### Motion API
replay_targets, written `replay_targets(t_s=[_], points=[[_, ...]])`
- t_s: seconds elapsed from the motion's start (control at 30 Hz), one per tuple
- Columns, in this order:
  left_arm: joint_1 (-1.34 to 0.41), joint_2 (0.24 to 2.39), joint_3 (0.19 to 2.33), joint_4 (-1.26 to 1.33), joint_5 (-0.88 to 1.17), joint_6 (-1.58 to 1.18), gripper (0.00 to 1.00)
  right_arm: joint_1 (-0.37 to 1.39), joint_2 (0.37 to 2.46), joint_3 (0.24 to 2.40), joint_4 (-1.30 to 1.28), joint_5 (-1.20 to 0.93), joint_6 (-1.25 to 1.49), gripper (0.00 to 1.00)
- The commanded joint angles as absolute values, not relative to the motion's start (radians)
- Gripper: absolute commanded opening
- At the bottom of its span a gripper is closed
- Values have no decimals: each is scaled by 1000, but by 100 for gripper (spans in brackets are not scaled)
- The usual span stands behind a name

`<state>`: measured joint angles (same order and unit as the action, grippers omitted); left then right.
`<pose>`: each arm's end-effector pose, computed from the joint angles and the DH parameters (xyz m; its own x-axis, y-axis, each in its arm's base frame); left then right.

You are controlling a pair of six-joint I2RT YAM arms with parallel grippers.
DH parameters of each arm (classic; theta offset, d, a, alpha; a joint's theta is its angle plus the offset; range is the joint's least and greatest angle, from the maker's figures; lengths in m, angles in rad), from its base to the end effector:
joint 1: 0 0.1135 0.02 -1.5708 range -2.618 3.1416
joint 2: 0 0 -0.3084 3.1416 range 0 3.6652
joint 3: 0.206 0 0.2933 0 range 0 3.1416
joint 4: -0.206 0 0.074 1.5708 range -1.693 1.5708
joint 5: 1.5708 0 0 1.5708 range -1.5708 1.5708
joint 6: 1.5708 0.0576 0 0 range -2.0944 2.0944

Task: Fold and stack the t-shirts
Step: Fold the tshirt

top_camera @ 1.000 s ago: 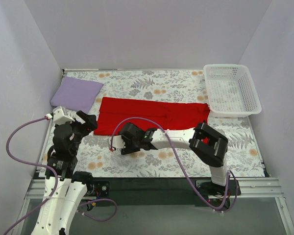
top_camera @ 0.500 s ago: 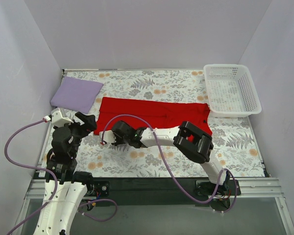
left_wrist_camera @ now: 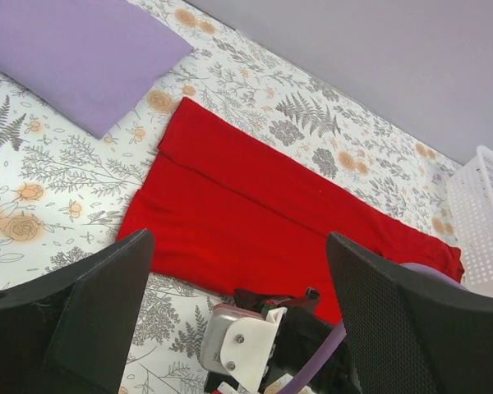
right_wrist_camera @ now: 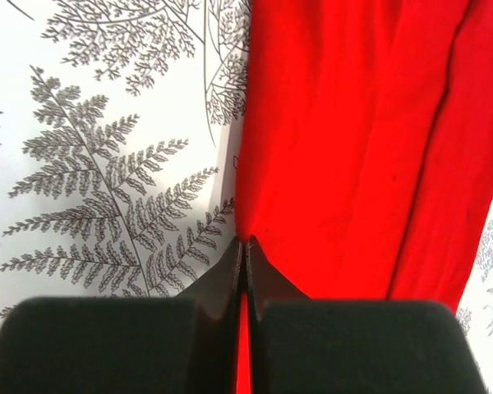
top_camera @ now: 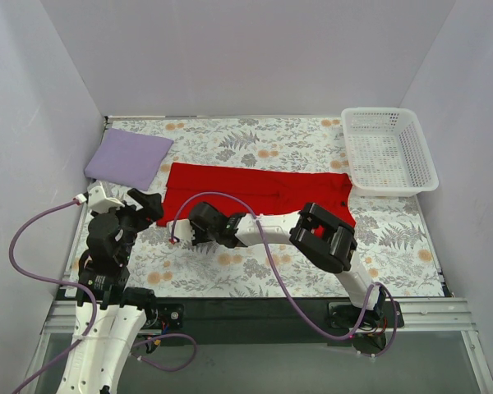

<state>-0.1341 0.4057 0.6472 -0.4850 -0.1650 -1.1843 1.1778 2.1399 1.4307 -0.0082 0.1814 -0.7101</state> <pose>0.1281 -0.0077 0.3306 -0.0659 -0.9130 -0.4025 -0.2311 0.4064 -0.8840 0.2170 0.4963 0.1460 0.3675 -0.7879 -0.4941 -0.8136 -0.0150 -0.5812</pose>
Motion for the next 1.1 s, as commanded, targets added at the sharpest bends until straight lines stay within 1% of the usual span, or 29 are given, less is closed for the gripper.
replay_targets(t_s=[0.0,0.13,0.17,0.3,0.33,0.4,0.43,0.47,0.5,0.53,0.57,0.6,0.63,0.7,0.77,0.8,0.83,0.87,0.9,0.93,0.97,1.0,1.03,1.07], points=[[-135,403,637,-457,-126,-1160,85,1198,2132,1408,-109,68,-677,1],[-135,413,629,-431,-58,-1146,85,1245,2079,1350,-123,8,-672,1],[-135,416,626,-426,-46,-1143,85,1258,2065,1313,-124,-38,-676,1],[-135,436,624,-400,-2,-1129,85,1330,1976,1206,-129,-104,-698,1],[-135,439,620,-393,58,-1118,85,1357,1959,1186,-127,-116,-710,1],[-135,449,614,-364,112,-1109,85,1382,1913,1126,-130,-136,-724,1],[-135,472,609,-350,179,-1103,85,1396,1901,1111,-135,-133,-733,1],[-135,485,604,-335,210,-1094,85,1397,1888,1103,-141,-123,-735,4],[-135,503,601,-306,244,-1091,85,1396,1861,1104,-153,-108,-739,29],[-135,544,598,-289,276,-1088,85,1391,1847,1111,-191,-74,-744,42],[-135,575,595,-263,344,-1077,85,1384,1829,1115,-221,-46,-783,50],[-135,606,598,-252,376,-1072,85,1367,1780,1121,-256,-63,-804,63],[-135,682,604,-239,406,-1068,84,1320,1749,1132,-355,-137,-837,66],[-135,760,636,-210,506,-1052,83,1261,1657,1138,-452,-207,-926,71],[-137,886,659,-166,561,-1043,82,1143,1599,1124,-559,-300,-960,72],[-137,934,690,-147,622,-1036,82,1043,1538,1117,-589,-337,-992,72],[-143,977,705,-129,646,-1034,82,985,1505,1105,-609,-374,-1002,72],[-150,1074,728,-106,664,-1028,82,927,1470,1065,-620,-437,-1002,72],[-161,1122,779,-101,684,-1020,82,864,1397,1039,-620,-472,-1002,72],[-194,1170,811,-98,689,-993,82,736,1363,1019,-621,-504,-993,72],[-219,1230,840,-97,681,-980,82,668,1329,979,-620,-564,-982,71],[-242,1327,869,-97,673,-965,81,521,1274,963,-614,-601,-971,71],[-289,1386,937,-97,669,-928,81,446,1249,948,-609,-638,-933,71],[-311,1438,971,-98,661,-916,79,370,1226,918,-606,-725,-921,72]])
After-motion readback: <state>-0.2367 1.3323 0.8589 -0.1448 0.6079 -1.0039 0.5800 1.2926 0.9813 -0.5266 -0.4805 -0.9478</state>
